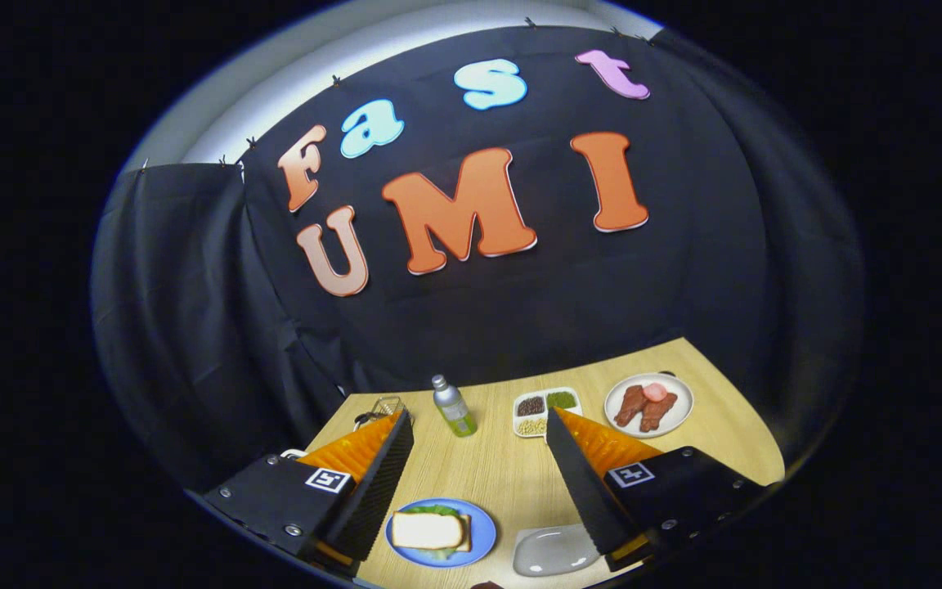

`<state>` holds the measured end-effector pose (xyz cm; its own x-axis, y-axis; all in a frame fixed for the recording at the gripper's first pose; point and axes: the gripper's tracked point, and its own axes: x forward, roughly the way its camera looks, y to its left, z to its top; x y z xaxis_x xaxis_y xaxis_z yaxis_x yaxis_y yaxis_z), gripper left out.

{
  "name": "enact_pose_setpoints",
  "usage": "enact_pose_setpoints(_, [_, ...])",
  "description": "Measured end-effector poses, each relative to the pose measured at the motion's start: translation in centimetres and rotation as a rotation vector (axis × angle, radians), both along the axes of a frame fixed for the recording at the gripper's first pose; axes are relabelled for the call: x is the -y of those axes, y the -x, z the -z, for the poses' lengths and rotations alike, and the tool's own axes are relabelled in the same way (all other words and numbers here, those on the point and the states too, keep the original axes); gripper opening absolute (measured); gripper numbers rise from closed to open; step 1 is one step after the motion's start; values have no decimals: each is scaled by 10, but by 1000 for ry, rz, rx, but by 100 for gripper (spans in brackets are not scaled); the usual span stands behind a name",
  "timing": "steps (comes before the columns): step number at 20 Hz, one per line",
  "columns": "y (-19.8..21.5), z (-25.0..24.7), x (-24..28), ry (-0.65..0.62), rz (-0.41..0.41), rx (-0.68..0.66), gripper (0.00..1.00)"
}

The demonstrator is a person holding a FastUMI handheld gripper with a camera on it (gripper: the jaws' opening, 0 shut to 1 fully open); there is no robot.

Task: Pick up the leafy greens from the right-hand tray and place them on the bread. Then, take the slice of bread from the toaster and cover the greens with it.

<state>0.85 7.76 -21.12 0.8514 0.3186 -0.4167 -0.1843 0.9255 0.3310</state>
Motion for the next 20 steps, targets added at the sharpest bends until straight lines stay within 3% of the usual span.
enact_pose_setpoints(11, [-10,-64,33,72,33,177,98])
enact_pose_setpoints(20, [-10,-90,10,139,-50,299,98])
